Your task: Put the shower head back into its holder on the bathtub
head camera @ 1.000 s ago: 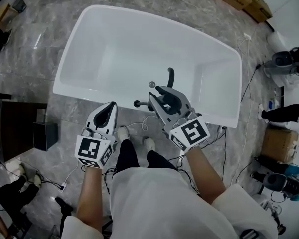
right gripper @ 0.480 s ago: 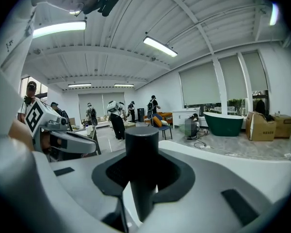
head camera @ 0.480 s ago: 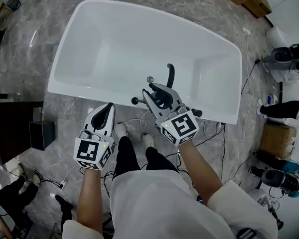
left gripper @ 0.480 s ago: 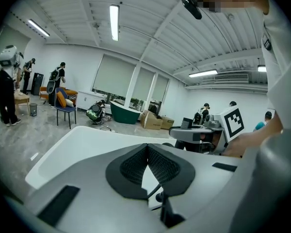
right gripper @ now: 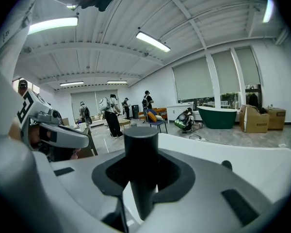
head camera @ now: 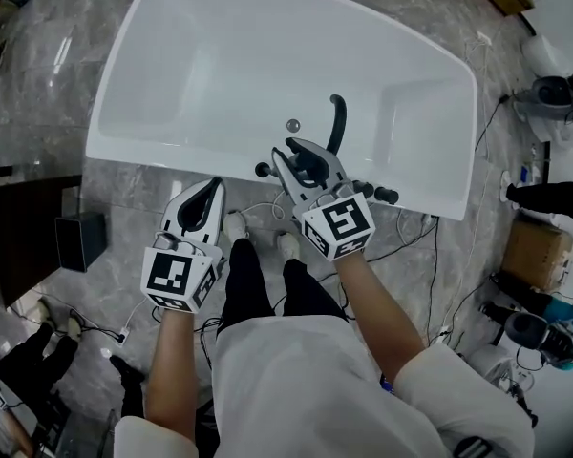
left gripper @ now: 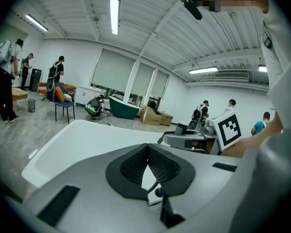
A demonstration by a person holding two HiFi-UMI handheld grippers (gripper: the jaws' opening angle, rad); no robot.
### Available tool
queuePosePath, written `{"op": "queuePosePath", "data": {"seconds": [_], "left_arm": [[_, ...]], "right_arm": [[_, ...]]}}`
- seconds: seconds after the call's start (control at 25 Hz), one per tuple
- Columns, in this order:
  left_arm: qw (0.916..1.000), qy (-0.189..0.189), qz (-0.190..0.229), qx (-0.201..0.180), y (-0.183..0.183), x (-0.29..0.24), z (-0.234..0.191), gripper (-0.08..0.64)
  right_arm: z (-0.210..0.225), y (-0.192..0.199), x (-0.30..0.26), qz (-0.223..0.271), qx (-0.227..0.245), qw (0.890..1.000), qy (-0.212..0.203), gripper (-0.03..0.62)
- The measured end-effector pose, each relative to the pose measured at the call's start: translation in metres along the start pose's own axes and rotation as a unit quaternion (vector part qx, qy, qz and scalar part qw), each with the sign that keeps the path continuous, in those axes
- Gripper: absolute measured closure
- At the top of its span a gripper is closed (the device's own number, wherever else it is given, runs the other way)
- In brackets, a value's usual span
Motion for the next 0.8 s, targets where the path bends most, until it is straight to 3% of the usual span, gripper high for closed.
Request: {"op": "queuePosePath", "data": {"seconds": [0.8], "left_arm": [[0.9993, 0.025, -0.027, 0.0, 0.044, -0.027, -0.009, 0.549]], "right_arm": [[0.0, 0.076, -0.008, -0.019, -0.019, 0.995, 0.094, 0.483]]}}
Point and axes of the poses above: the fingertips, and each gripper's own axes: x backward along the fingers, z to its right, y out of its underside, the point moved 8 cm from there along x, backward along the fingers, and after that the axes turned 14 degrees about z, right-handed, at the moved point
